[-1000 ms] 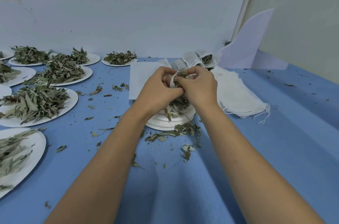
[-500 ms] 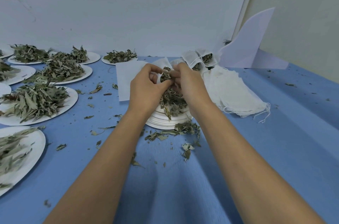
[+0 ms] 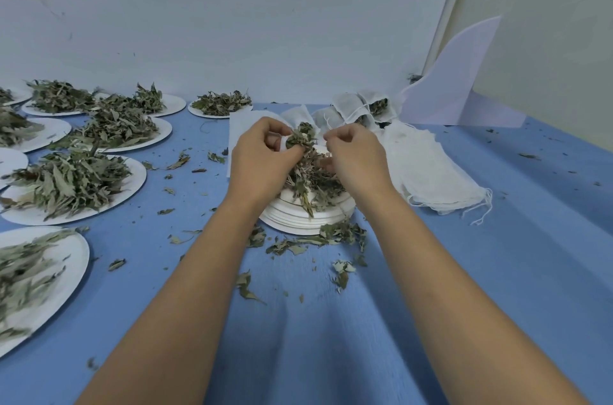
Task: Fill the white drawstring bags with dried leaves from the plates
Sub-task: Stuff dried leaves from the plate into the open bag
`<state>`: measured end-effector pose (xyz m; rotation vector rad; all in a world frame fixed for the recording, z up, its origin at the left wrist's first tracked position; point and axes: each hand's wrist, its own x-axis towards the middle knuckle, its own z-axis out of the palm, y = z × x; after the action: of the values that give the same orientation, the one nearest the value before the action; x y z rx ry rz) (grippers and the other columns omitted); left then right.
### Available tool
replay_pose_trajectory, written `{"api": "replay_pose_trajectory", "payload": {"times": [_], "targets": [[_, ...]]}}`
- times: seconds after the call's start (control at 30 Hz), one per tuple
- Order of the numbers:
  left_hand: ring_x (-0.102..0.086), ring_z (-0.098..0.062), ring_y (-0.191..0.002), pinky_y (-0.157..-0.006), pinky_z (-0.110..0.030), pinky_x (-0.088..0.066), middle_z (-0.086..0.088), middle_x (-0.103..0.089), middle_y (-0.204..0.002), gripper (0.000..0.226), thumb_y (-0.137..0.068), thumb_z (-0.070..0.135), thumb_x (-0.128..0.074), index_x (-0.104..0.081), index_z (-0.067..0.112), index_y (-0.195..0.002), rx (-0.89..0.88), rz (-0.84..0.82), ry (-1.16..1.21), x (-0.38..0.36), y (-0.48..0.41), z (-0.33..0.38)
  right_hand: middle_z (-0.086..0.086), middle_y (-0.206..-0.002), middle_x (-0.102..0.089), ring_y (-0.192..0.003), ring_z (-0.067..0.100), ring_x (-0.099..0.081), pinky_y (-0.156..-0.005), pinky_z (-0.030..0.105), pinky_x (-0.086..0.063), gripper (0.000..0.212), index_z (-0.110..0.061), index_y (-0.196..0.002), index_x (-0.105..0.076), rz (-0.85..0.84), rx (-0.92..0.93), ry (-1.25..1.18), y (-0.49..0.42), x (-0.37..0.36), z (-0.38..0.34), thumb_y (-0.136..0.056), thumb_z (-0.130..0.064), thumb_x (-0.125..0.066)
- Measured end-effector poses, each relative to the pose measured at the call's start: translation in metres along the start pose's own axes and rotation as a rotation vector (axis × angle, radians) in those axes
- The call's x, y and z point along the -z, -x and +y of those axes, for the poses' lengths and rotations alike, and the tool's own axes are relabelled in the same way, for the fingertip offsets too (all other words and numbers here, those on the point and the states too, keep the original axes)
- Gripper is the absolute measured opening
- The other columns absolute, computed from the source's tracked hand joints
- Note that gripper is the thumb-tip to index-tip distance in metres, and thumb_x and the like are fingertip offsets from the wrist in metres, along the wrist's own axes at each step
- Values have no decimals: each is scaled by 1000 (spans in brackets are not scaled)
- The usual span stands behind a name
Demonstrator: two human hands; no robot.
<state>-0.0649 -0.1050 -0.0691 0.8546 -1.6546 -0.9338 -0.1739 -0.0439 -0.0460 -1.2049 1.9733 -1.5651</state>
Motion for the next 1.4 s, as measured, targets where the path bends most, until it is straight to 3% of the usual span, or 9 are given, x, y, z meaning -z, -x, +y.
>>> {"api": "replay_pose_trajectory", "payload": {"times": [0.1,0.23,0.43,0.63,0.9,1.0,1.1,1.27,1.4], "targets": [[-51,-7,-57,-55,-22,-45,5,-57,-65,22,-78,12,-74,-57,26,-81,52,-21,160,1,0,4,-9,-88,-61,-92,14,-61,-83,31,-50,21,-20,-100,-66,-70,31,47,0,2,1,-89,-10,-52],[-56,-7,-61,-58,-19,-49,3,-61,-69,23,-79,7,-73,-57,23,-86,77,-28,289,3,-1,6,-6,-82,-67,-92,15,-65,-94,37,-51,23,-28,-77,-65,-143,18,-47,0,5,-1,-85,-7,-60],[-60,-2,-62,-61,-11,-49,-1,-65,-77,24,-79,4,-73,-57,21,-88,79,-85,307,4,-1,8,-3,-80,-69,-81,11,-65,-82,28,-53,14,-16,-93,-75,8,55,-38,-2,5,1,-84,-9,-66],[-38,0,-46,-43,-11,-31,6,-46,-63,22,-77,5,-64,-53,22,-83,-33,85,-89,-2,1,5,-18,-69,-61,-65,-6,-56,-55,2,-40,12,-20,-89,-75,40,156,90,1,-3,1,-83,-14,-66],[-34,-9,-49,-45,-20,-29,5,-39,-60,29,-73,-8,-56,-50,16,-89,-38,243,-213,-7,4,2,-15,-58,-63,-61,-4,-60,-58,10,-47,19,-29,-68,-66,-42,153,70,5,-9,-2,-78,-14,-65],[-38,-6,-50,-44,-14,-33,5,-44,-61,21,-79,0,-62,-52,16,-90,-10,160,-113,-9,3,6,-3,-72,-69,-78,16,-69,-78,33,-57,14,-22,-77,-69,9,92,5,4,-9,2,-81,-9,-64],[-46,-8,-56,-48,-15,-38,7,-49,-67,16,-85,10,-63,-56,20,-95,55,29,-20,-8,1,10,1,-78,-70,-81,19,-69,-82,39,-57,12,-18,-82,-70,60,33,-16,2,-6,6,-84,-8,-64],[-55,-16,-75,-68,-27,-46,1,-58,-81,19,-88,11,-46,-61,23,-89,210,-58,148,-5,-2,17,-7,-75,-66,-77,12,-66,-74,18,-54,12,-16,-87,-72,99,82,42,0,-3,8,-85,-8,-63],[-55,-9,-66,-60,-20,-45,3,-56,-74,12,-86,32,-66,-60,22,-90,123,-32,90,-5,-2,12,-12,-70,-63,-68,1,-60,-57,5,-44,13,-18,-88,-74,107,154,114,1,-2,4,-83,-12,-64]]}}
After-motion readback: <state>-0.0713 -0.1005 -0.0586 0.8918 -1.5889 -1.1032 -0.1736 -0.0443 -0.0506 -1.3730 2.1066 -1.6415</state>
